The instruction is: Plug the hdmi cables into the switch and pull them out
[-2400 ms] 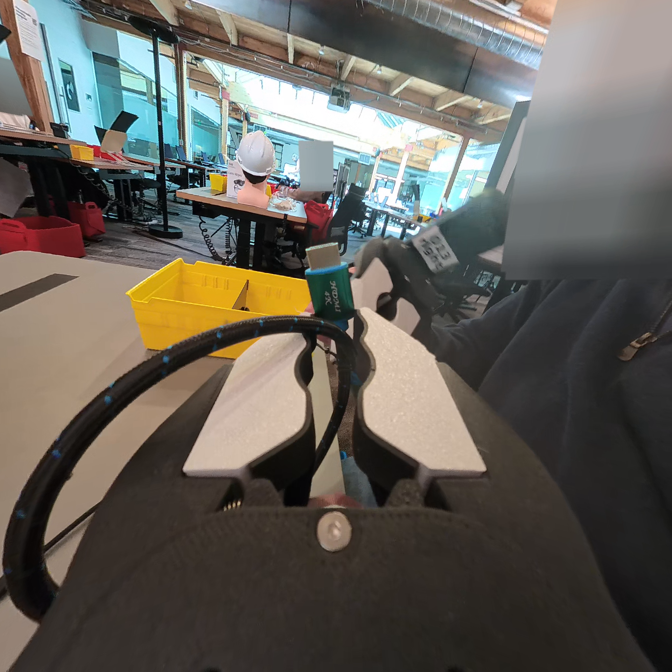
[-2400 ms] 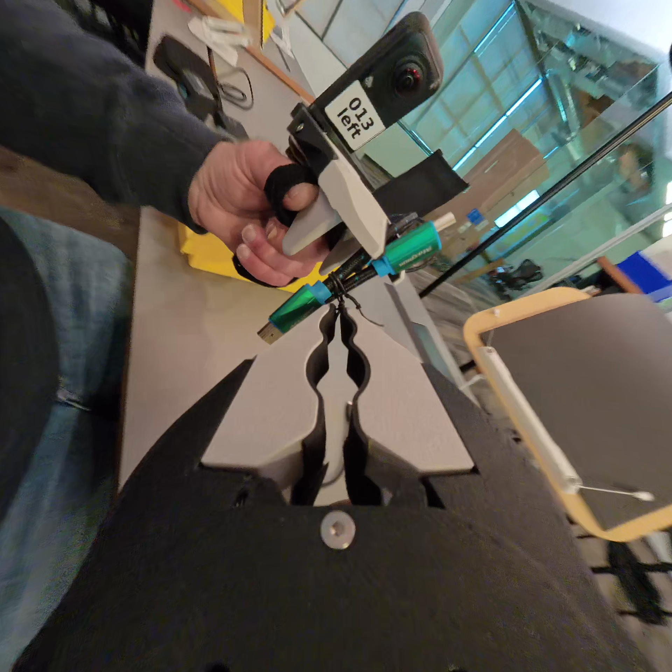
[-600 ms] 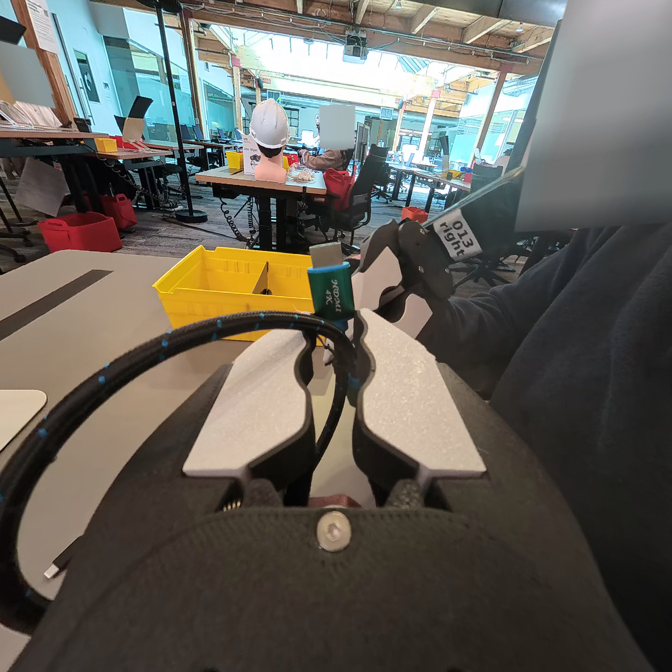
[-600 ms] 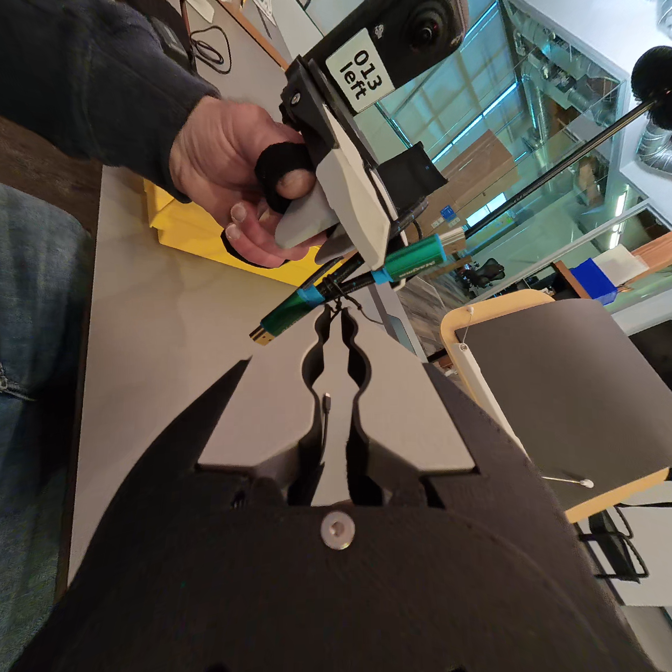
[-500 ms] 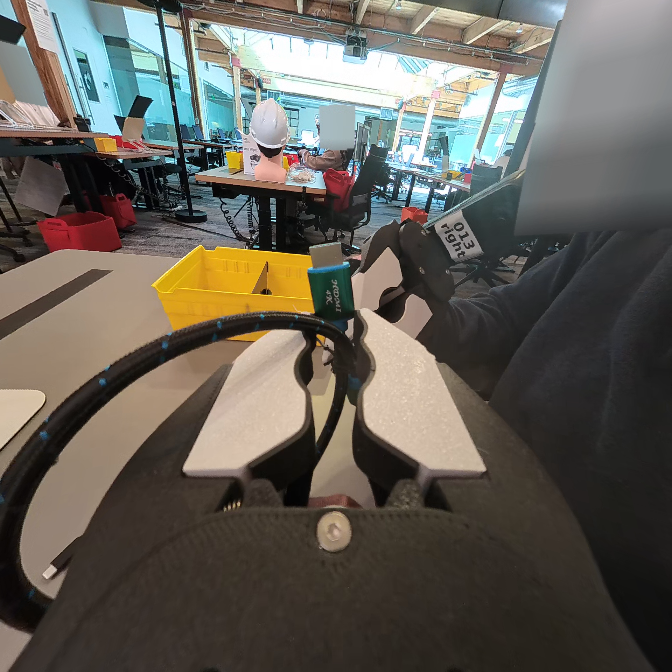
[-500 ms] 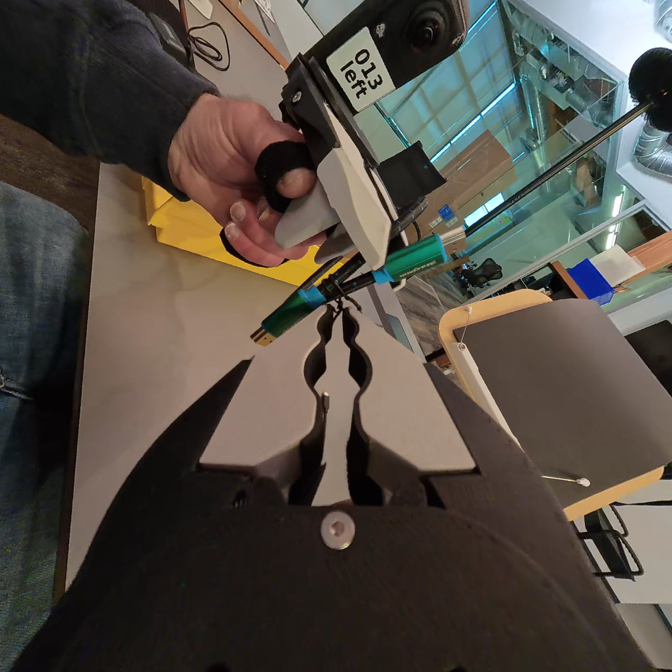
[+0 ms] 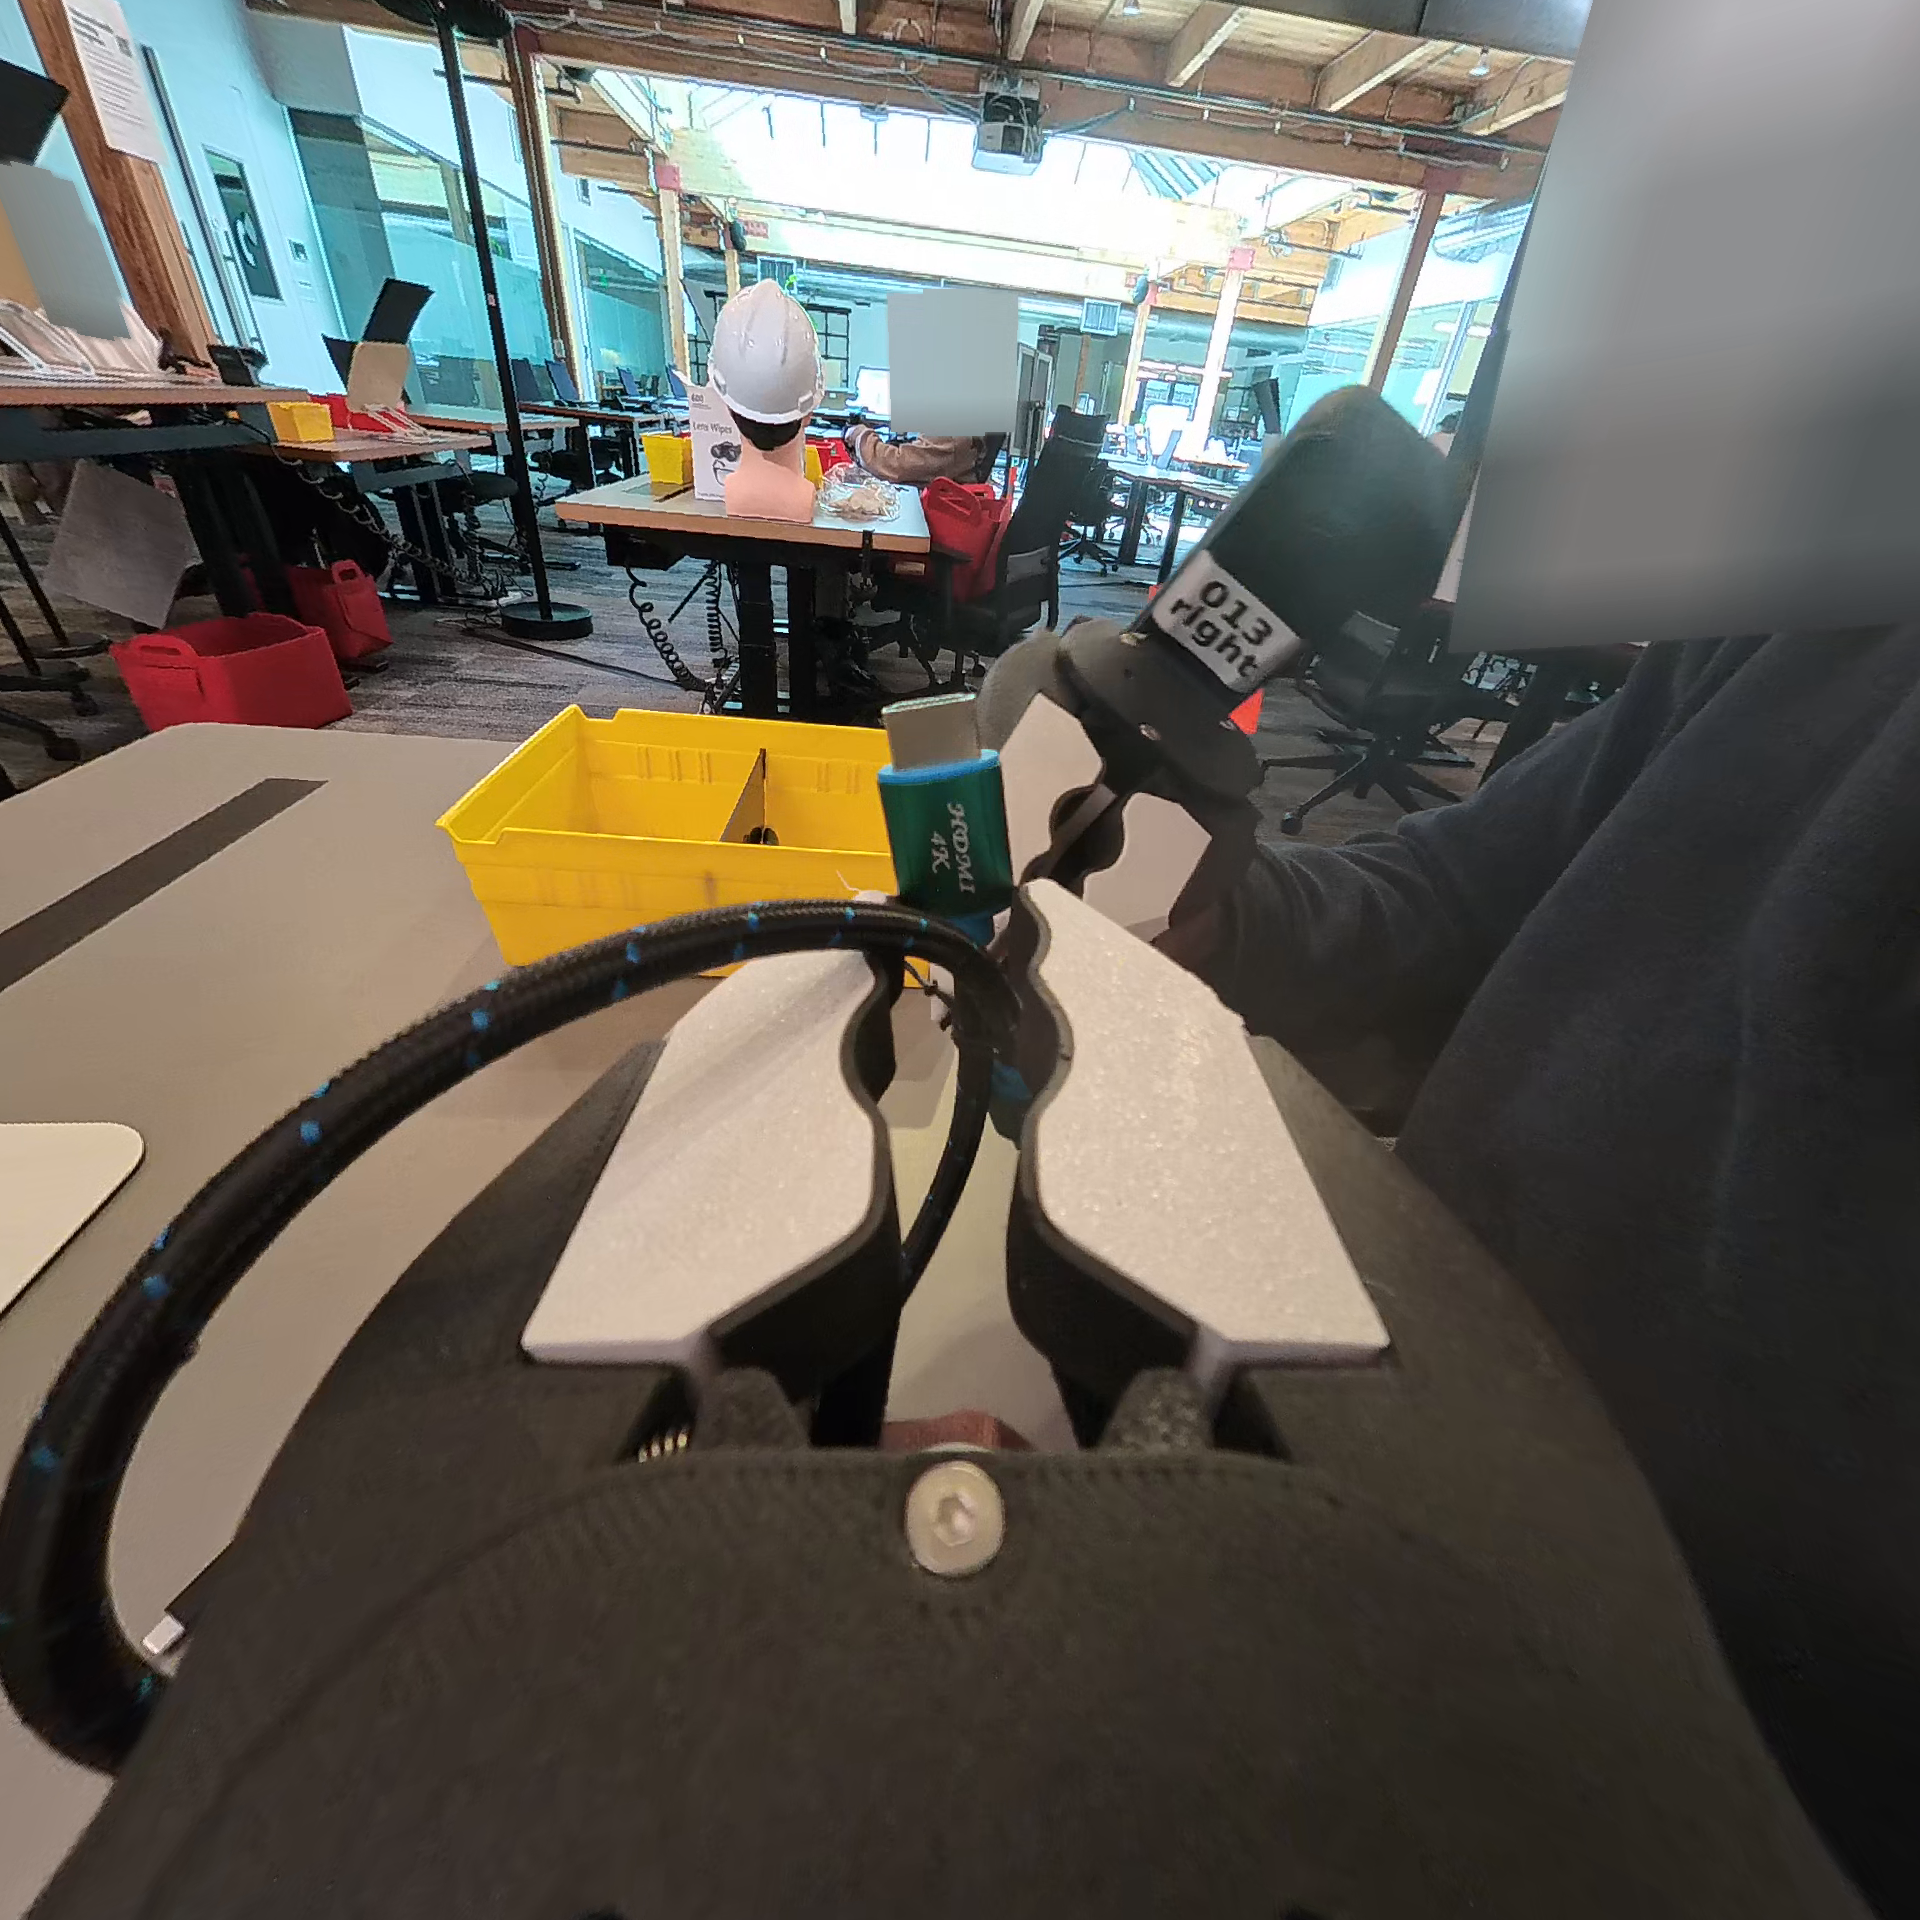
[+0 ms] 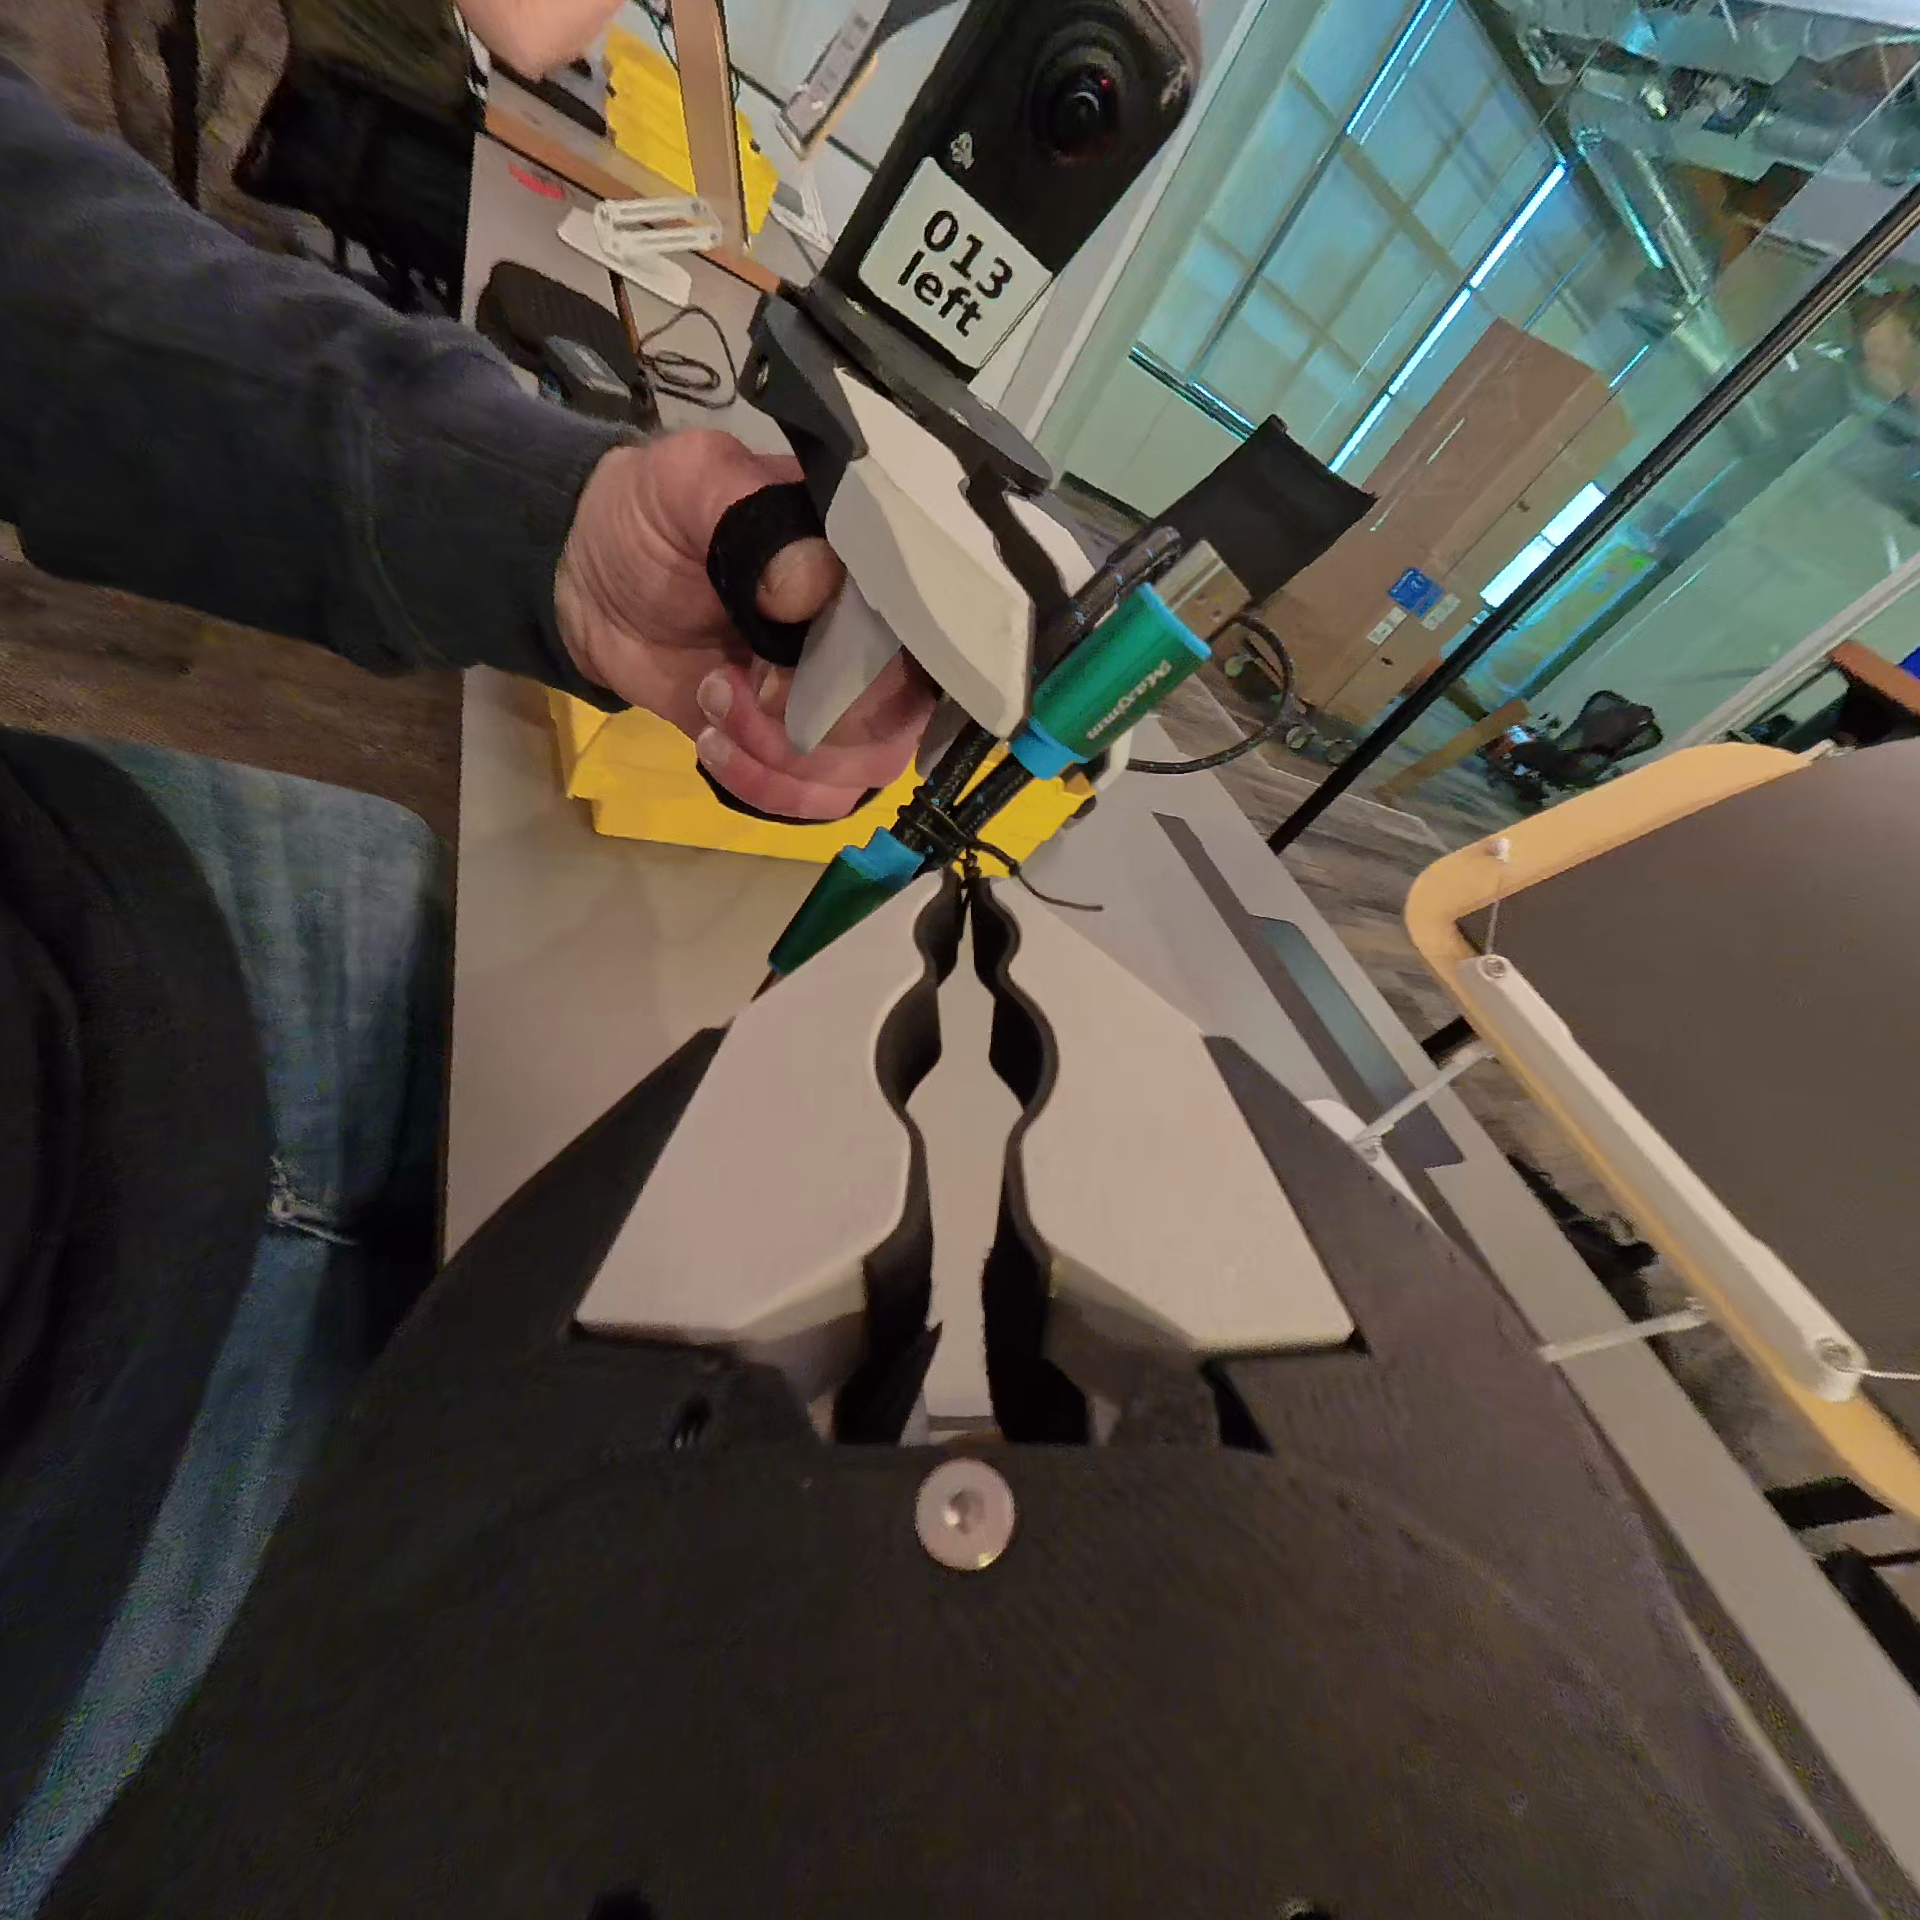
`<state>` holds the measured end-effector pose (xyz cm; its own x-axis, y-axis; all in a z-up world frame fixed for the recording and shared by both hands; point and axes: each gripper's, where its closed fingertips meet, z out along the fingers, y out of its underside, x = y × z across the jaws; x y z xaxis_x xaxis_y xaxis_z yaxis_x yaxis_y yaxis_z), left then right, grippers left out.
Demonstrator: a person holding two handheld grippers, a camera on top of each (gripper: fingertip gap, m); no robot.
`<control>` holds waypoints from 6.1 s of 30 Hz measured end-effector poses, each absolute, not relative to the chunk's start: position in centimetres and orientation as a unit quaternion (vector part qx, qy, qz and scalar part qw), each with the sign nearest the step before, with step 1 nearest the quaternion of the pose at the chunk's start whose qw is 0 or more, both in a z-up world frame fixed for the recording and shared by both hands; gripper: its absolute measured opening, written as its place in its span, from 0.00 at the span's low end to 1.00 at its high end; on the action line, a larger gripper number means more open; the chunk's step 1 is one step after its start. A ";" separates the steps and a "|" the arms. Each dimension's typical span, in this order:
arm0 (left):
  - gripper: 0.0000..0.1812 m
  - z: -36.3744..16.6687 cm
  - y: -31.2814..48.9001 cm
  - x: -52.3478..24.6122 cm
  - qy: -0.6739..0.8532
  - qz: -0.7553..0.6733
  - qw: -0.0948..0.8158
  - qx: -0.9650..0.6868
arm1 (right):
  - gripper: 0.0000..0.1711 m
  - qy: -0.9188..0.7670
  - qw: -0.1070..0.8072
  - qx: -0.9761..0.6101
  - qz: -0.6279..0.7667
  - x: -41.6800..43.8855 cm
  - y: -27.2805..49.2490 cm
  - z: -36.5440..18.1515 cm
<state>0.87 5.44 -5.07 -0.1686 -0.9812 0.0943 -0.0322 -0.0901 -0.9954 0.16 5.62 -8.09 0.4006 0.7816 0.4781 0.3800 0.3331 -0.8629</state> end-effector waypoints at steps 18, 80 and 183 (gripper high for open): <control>0.10 -4.6 4.8 0.9 0.551 -0.523 0.449 -0.470 | 0.00 -0.357 0.511 -0.588 0.516 1.3 5.9 -7.0; 0.03 -5.8 3.5 1.9 0.662 -0.316 0.506 -0.454 | 0.03 -0.372 0.527 -0.590 0.485 2.2 6.3 -7.4; 0.03 -5.0 2.9 1.6 0.582 -0.518 0.425 -0.461 | 0.01 -0.475 0.574 -0.583 0.324 2.2 5.1 -7.0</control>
<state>1.63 2.93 -4.96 -0.2134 -0.9768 -0.0172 -0.0955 0.0384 -0.9947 2.21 5.06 -6.99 0.3393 0.9256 0.1677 0.1808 0.1107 -0.9773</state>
